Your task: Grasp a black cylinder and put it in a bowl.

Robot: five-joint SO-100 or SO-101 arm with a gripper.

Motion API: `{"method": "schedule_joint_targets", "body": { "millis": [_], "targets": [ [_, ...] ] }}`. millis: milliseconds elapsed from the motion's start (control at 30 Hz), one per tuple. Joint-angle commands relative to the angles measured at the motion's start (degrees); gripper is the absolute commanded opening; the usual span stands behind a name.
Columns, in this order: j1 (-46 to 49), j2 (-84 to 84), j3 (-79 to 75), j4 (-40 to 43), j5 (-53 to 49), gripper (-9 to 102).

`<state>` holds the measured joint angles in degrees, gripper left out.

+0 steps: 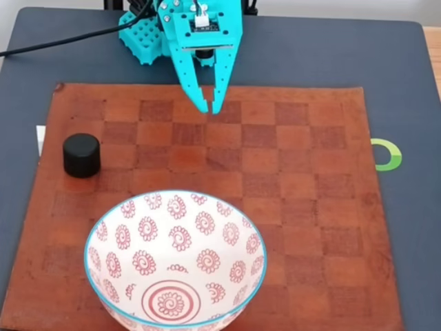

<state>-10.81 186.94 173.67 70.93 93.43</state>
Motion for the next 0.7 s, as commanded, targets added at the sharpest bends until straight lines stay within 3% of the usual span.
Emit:
{"method": "schedule_joint_targets", "body": {
  "millis": [0,300,667],
  "targets": [
    [0.79,-5.62,-5.89,-0.62,-0.26,0],
    [1.05,-26.54,-20.21,-2.37,-0.97,0],
    [5.01,-54.32,-37.71,-0.26,-10.11,0]
  ]
}}
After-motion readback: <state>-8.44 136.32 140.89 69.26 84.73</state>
